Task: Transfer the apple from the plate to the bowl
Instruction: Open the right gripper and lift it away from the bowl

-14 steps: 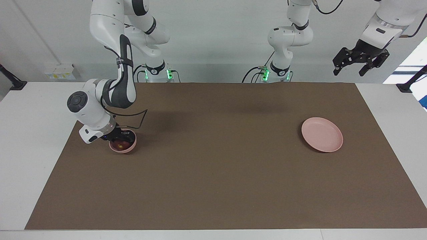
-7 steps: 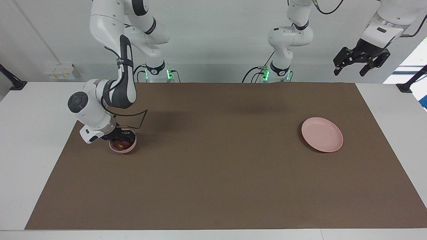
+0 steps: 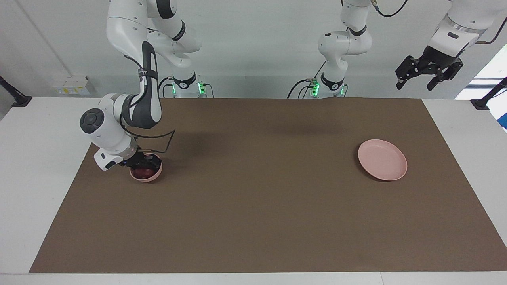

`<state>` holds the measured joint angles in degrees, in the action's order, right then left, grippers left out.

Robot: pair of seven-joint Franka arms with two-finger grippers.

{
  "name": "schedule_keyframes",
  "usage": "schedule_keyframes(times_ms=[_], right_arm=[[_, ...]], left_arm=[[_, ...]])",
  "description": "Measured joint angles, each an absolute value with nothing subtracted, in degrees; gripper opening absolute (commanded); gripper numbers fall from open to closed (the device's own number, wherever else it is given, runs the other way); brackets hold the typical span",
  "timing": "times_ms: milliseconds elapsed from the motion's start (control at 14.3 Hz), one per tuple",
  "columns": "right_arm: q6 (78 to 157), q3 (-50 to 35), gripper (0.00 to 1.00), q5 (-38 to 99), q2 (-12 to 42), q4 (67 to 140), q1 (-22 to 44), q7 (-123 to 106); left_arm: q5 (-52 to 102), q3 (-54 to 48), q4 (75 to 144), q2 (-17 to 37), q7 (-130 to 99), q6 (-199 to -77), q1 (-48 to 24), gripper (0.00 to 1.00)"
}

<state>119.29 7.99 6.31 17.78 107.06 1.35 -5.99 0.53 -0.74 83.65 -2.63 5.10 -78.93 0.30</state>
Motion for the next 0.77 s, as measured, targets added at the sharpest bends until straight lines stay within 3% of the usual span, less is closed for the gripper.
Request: schedule_keyframes(times_ms=[559, 768], right_arm=[[107.03, 7.57, 1.0, 0.06, 5.07, 105.25, 2.15, -3.87], [102.51, 7.18, 1.0, -2.06, 0.76, 104.62, 5.26, 0.25]], left_arm=[[0.53, -0.67, 83.66, -2.68, 5.09, -78.93, 0.3, 1.0], [0.53, -0.68, 83.66, -2.69, 5.09, -78.93, 0.3, 1.0]])
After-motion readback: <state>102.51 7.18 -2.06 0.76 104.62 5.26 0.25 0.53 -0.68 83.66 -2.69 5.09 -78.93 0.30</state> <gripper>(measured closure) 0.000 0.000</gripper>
